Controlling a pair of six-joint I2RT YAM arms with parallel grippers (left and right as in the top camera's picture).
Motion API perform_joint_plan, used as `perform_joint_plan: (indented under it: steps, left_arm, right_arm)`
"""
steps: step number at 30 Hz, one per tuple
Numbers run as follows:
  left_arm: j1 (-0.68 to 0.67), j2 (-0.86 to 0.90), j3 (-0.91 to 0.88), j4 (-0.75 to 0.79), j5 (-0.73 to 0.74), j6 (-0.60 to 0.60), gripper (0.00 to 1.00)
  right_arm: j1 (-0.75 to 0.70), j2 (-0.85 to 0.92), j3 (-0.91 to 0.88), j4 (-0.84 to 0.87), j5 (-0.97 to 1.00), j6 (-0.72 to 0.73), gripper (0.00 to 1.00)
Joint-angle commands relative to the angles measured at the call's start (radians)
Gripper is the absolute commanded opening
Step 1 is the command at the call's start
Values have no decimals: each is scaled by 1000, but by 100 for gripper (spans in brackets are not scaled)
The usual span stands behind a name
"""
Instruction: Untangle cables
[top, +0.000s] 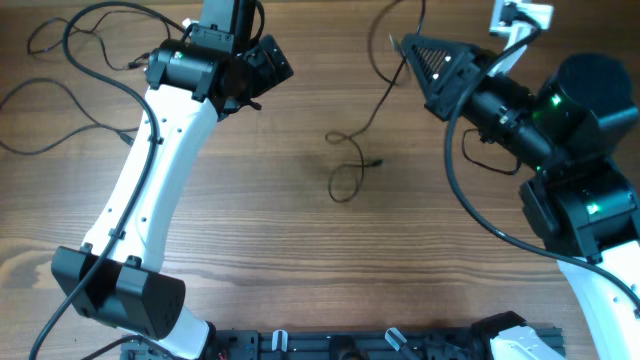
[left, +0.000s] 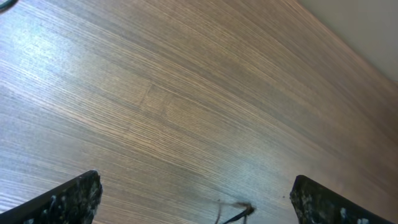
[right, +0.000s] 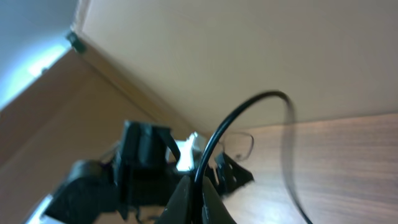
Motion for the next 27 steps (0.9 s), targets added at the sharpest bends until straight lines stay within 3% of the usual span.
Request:
perform_joint_plan:
  steps: [1, 3, 5, 8, 12, 14, 16, 18, 19, 25, 27]
  left_arm:
    - [6, 10, 3, 11, 58, 113, 100]
    - [6, 10, 3, 33, 206, 307, 99]
    - [-7, 10, 3, 40, 536, 633, 100]
    - [-47, 10, 3, 41, 792, 929, 100]
    - [-150, 10, 3, 42, 815, 1152, 99]
    - [-190, 10, 3, 71, 808, 1179, 87]
    - [-218, 10, 3, 128, 808, 1175, 83]
    - [-236, 10, 3, 178, 808, 1175, 68]
    - [-246, 10, 3, 208, 808, 1175, 67]
    - [-259, 29, 3, 315, 796, 1167, 67]
    - [-260, 38, 3, 381, 797, 1085, 67]
  right_arm:
    - [3, -6, 3, 23, 133, 154, 4]
    - [3, -6, 3, 40, 219, 248, 4]
    - [3, -6, 3, 130, 235, 287, 4]
    - [-4, -6, 3, 173, 364, 359, 4]
    - [-54, -3, 3, 133, 415, 383, 4]
    - [-109, 3, 3, 71, 406, 467, 4]
    - [-134, 12, 3, 75, 269, 523, 4]
    - [-134, 13, 3, 82, 229, 571, 4]
    - [-134, 12, 3, 102, 190, 652, 4]
    - [-134, 11, 3, 276, 80, 778, 4]
    - [-134, 11, 3, 310, 55, 825, 4]
